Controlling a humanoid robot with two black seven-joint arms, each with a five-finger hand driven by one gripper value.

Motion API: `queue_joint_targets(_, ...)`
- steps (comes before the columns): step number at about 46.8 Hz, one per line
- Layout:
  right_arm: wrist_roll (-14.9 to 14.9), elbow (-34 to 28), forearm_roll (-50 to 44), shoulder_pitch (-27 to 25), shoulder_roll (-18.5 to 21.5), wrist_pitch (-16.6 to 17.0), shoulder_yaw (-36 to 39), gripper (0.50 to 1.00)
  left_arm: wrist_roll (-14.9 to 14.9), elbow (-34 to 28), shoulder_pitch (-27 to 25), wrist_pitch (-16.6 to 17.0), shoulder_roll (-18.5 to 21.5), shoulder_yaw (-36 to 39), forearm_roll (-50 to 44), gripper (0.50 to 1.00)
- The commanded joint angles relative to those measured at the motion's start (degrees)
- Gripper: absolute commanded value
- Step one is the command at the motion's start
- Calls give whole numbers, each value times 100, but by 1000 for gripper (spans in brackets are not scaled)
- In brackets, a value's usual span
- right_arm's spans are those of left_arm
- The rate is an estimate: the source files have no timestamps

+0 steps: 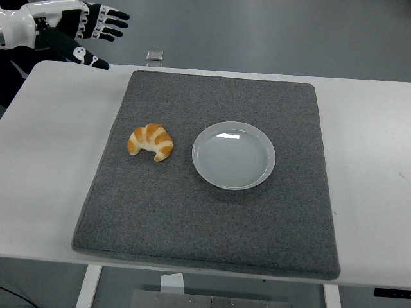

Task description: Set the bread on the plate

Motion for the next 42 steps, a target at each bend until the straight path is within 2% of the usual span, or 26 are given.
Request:
queue_joint_targets(1,0,0,0,1,0,0,4,954,-82,-357,185,106,123,18,338,992)
queue_joint_targets(9,0,-8,0,1,0,0,4,954,-266,-1034,668,844,255,36,1252,990)
queue_joint_targets(12,0,0,0,1,0,0,4,952,-328,-1218,871,1292,246,62,1594,992)
queue_joint_targets(16,0,0,0,1,0,0,-5,954,-354,-1350,1125,2048,184,80,1990,990)
queue_joint_targets(20,0,0,0,1,0,0,4,952,-345,-1395,1415,2707,-96,98,2333,992)
queue_joint_targets(23,0,0,0,1,0,0,4,952,-345,-1377,1583,3068,-263,106,2588,992)
queue_joint_targets(32,0,0,0,1,0,0,4,952,-345,-1237,1812,3306,-641,124,2984,992)
queue_joint_targets(42,0,0,0,1,0,0,-5,952,-345,-964,1812,3307,-949,159,3098,990)
